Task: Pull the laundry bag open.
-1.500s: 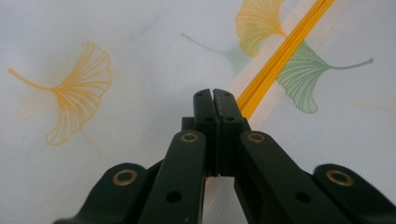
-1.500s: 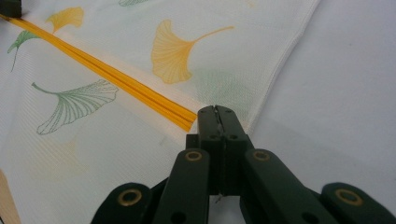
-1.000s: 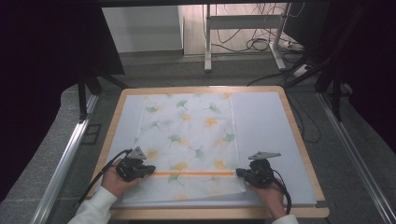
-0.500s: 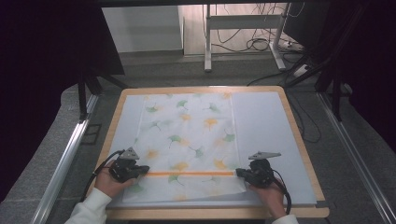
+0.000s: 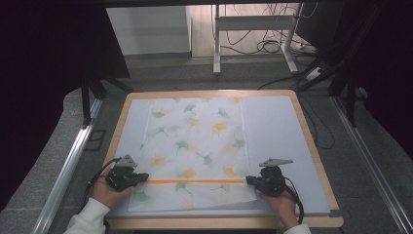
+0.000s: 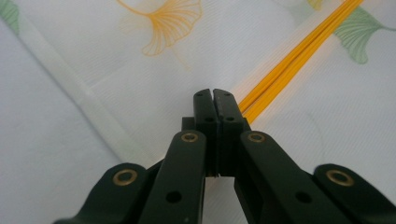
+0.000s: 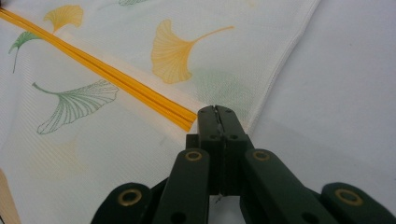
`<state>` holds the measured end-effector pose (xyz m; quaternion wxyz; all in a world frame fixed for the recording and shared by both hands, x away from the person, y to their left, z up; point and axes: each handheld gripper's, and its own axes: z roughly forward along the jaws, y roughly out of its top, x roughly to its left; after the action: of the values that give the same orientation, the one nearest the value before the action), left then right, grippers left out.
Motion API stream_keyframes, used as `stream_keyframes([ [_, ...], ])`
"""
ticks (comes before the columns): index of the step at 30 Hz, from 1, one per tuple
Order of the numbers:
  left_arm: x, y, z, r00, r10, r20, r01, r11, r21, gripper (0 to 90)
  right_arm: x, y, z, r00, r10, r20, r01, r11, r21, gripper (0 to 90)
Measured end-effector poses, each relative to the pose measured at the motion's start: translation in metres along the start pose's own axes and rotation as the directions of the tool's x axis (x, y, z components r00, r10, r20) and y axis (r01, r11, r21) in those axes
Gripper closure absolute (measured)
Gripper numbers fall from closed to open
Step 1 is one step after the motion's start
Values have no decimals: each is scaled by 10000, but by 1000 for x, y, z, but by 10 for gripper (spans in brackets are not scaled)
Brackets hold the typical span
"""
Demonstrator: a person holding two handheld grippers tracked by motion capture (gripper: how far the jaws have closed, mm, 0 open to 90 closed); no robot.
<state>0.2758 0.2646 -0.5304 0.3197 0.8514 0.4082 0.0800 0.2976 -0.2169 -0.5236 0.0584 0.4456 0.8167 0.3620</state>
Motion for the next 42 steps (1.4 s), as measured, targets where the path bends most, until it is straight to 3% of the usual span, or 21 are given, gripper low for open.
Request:
stream_keyframes([
  [11,8,-11,-8,9991,-349,-236,346,9993,-117,900,0,0,0,10000,-2,-24,2,10000,0,900],
  [18,19,-21,-18,9958,-891,-212,881,9952,-432,900,-1,0,0,10000,-1,-50,1,10000,15,899],
  [42,17,-19,-14,9955,-897,-317,880,9948,-521,900,1,0,0,9998,-187,43,188,9998,-24,899],
])
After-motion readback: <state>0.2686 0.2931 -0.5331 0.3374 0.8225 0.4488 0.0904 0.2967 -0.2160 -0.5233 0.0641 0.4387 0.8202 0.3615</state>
